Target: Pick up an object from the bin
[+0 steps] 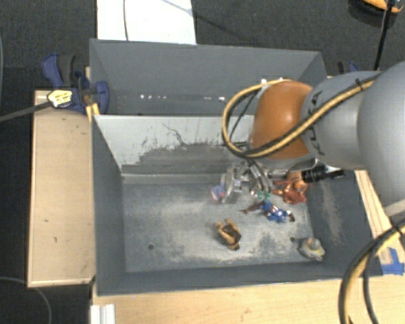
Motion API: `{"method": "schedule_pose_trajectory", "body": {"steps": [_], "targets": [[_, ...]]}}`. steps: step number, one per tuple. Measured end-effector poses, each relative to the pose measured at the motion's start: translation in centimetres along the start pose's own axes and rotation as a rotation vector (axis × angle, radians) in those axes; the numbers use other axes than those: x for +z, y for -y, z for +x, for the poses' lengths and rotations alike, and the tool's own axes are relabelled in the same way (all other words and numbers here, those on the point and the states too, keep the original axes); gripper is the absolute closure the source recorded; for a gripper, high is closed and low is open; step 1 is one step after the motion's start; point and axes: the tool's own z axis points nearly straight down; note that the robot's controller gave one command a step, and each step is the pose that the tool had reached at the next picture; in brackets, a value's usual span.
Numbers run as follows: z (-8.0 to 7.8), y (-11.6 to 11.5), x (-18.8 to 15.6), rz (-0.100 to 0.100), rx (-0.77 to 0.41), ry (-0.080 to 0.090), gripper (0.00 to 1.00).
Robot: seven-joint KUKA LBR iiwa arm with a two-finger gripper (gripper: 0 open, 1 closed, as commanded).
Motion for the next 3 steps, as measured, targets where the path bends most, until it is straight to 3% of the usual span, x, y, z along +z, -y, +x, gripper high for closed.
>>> {"method": "schedule_pose_trajectory", "body": {"steps": [3], "targets": [[0.0,0.0,-5.7,0.000,-0.001,-0.005,1.00]]}}
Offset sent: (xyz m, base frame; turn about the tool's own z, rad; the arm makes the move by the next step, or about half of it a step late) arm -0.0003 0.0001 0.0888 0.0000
